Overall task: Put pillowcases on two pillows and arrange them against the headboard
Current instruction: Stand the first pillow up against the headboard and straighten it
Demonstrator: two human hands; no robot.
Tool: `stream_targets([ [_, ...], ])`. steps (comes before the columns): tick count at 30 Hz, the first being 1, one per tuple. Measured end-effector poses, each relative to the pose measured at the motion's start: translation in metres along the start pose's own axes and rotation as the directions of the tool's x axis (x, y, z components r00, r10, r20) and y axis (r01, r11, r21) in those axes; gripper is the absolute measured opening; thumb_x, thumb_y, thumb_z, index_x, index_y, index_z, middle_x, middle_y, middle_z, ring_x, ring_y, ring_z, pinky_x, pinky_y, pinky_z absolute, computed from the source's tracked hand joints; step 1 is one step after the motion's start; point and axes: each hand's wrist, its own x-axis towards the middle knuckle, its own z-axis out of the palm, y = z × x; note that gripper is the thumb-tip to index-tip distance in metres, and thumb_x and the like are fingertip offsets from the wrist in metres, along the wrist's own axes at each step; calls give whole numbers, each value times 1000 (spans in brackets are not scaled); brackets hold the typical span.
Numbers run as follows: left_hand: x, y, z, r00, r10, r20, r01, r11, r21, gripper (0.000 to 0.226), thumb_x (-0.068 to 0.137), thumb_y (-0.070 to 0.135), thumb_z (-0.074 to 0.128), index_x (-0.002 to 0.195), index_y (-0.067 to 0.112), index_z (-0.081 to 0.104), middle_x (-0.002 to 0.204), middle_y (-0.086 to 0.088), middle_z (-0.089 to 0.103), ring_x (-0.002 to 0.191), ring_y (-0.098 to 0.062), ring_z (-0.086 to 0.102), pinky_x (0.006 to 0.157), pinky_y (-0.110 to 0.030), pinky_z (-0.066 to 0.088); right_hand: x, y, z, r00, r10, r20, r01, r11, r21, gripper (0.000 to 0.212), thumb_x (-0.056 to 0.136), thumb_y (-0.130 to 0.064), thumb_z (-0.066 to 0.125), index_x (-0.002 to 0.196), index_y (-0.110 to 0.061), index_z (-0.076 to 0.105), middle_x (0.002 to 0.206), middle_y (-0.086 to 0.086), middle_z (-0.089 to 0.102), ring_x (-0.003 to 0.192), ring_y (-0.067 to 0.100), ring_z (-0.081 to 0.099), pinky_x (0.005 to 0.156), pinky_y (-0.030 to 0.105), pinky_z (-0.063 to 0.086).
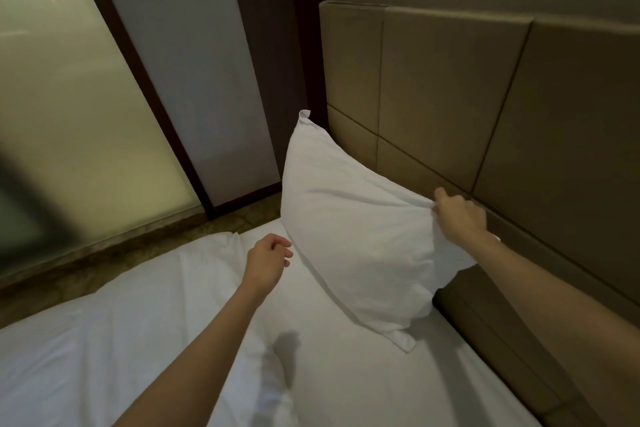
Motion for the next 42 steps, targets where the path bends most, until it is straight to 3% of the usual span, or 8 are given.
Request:
stream_targets([
  [3,-14,3,-4,999,-24,34,23,999,33,28,100,11,34,107,8,61,104,-9,63,94,-24,62,83,-31,51,-17,5,-9,985,-40,169,58,993,-103,31,96,-12,37,121,-15,53,122,12,58,112,30,54,92,41,38],
  [5,-26,9,-7,998,-16,56,13,999,44,28,100,12,34,105,9,61,103,-10,64,94,-24,62,85,-33,51,-29,6,-19,989,-76,124,85,994,-70,32,97,-18,39,125,-14,53,127,13,55,117,31,51,95,42,37],
  [14,-98,36,-42,997,81,14,-80,996,-35,28,100,12,35,97,10,63,84,-4,65,78,-17,61,66,-21,45,-105,-26,-83,997,-65,-38,75,912,403,21,96,-23,46,106,-12,61,95,11,66,78,29,61,61,36,49],
  [18,-146,35,-64,996,90,-21,-92,991,-101,29,100,12,35,97,10,63,82,-4,65,76,-17,62,87,-35,50,-153,-41,-114,996,-53,-77,90,772,630,21,96,-23,49,100,-10,64,80,6,68,75,25,66,70,42,57],
  [23,-201,28,-94,993,96,-71,-106,982,-157,30,100,12,35,96,11,65,84,-6,66,79,-18,63,92,-39,51,-217,-56,-146,994,-23,-108,99,611,785,14,95,-16,52,97,-11,64,75,4,69,68,18,66,69,36,57],
  [31,-290,31,-141,974,208,-85,-224,934,-278,29,99,11,36,92,15,64,82,-4,67,81,-18,63,85,-31,48,-317,-64,-190,991,24,-133,116,363,925,12,94,-8,53,93,-9,65,75,9,68,64,16,62,61,23,52],
  [35,-335,28,-148,964,255,-82,-267,915,-301,28,99,11,37,95,14,65,83,-3,67,78,-15,63,71,-22,46,-369,-64,-190,993,61,-100,85,215,973,14,92,-2,54,89,-7,67,71,9,67,59,12,60,56,17,52],
  [42,-384,-6,-147,979,158,-130,-195,915,-354,29,100,13,37,99,12,65,88,-3,67,82,-16,64,69,-22,47,-425,-66,-185,998,-36,-46,49,108,993,12,90,3,53,93,2,65,72,11,64,60,15,57,59,21,49],
])
